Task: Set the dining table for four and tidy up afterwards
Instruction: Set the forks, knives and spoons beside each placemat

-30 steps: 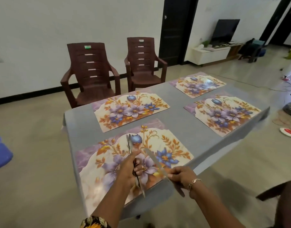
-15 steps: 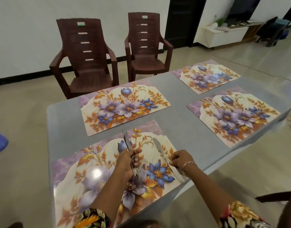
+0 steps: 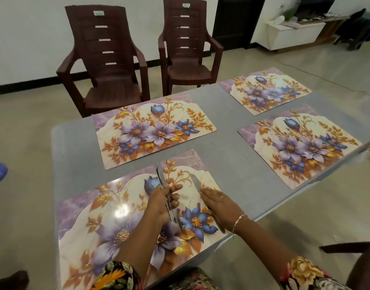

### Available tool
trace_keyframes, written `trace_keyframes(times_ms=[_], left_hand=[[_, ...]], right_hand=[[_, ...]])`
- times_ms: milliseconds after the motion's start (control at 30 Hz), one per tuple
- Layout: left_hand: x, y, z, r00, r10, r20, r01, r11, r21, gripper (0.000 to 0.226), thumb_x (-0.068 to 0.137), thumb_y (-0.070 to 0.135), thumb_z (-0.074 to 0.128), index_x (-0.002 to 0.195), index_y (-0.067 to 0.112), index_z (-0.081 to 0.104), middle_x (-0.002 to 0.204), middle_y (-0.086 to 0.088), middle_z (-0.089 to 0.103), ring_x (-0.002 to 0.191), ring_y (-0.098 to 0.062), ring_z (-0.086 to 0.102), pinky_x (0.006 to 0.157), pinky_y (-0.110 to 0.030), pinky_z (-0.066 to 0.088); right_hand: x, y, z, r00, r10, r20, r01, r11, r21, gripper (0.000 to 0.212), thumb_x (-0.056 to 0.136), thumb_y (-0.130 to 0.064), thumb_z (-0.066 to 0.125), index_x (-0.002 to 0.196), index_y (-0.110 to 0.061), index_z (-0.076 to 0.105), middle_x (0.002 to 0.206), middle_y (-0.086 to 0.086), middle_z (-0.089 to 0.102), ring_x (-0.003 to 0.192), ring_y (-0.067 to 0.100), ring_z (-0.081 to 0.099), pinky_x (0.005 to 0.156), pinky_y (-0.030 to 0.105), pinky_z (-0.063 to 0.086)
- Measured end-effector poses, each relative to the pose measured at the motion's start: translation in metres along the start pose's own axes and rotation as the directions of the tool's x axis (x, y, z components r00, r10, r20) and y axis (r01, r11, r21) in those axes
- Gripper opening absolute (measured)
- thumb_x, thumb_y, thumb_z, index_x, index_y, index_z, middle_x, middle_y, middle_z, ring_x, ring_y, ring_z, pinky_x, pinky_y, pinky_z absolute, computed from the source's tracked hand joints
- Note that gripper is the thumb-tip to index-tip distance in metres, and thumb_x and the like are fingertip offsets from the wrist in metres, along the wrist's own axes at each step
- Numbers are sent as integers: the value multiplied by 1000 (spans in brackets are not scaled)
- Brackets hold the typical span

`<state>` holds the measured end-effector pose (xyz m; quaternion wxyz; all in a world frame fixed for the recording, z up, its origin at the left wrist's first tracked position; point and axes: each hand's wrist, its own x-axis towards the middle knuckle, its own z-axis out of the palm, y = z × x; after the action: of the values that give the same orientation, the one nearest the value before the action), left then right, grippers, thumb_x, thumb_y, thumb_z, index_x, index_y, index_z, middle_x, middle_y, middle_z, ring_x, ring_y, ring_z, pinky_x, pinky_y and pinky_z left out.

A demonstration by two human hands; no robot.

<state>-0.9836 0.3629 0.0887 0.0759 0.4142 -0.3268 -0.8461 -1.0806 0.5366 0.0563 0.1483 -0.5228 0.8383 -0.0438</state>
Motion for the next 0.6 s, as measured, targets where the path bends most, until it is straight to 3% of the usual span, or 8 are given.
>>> trace_keyframes(times_ms=[33,100,167,233,267,400,533,600], left_hand=[[0,-1,2,1000,-2,0,2,1000,-2,18,102,11,32,103,13,50,83,-12,63,37,-7,48,35,-14,36],[1,-1,5,1000,-6,6,7,1000,-8,18,102,11,33,100,13,51,83,-12,65,40,-9,53,36,-15,40],[2,-2,8,999,-21,31,22,999,-32,20,101,8,33,99,12,52,80,-12,69,47,-12,62,40,-18,47],[3,-3,13,996,-29,80,35,997,-75,22,100,3,29,101,6,52,82,-15,69,57,-18,69,49,-24,55],[4,-4,17,994,-26,103,35,995,-91,23,99,1,28,102,3,51,86,-17,68,63,-21,71,55,-28,58],[7,-10,39,984,6,178,9,997,-82,21,97,0,32,105,-2,52,96,-19,66,81,-26,70,70,-35,57],[11,-22,73,975,-34,220,49,997,-65,20,96,0,36,106,-2,55,90,-16,72,94,-29,63,66,-36,58],[13,-31,91,965,-60,257,82,994,-75,18,96,0,39,103,-2,56,84,-15,73,93,-29,63,62,-35,59]], right_hand=[[0,4,5,999,-32,-5,31,999,-42,87,76,-20,74,146,-10,23,149,0,9,139,17,18,110,34,11],[-2,11,9,999,-44,12,44,998,-45,88,67,-21,81,141,-8,35,147,7,28,133,27,38,106,40,18],[-4,7,0,999,-40,-9,40,999,-1,70,85,-36,54,144,-9,28,151,10,26,139,29,28,112,40,13],[-5,-1,-10,999,31,5,-32,990,135,79,80,-56,16,145,-12,25,153,9,21,142,26,21,115,36,15],[-5,-5,-14,995,88,-49,-76,975,208,84,76,-58,14,142,-10,33,150,10,30,138,27,29,113,35,22],[-4,-13,-39,907,354,-228,-148,775,614,36,85,-39,48,95,-10,67,93,8,68,84,18,61,77,29,49],[-7,-2,-58,889,453,-62,-232,565,792,9,83,-21,66,75,-17,67,67,-3,64,61,6,58,57,17,45],[-13,11,-63,873,488,-4,-257,467,846,18,80,-10,70,68,-21,63,62,-6,61,54,1,55,51,15,44]])
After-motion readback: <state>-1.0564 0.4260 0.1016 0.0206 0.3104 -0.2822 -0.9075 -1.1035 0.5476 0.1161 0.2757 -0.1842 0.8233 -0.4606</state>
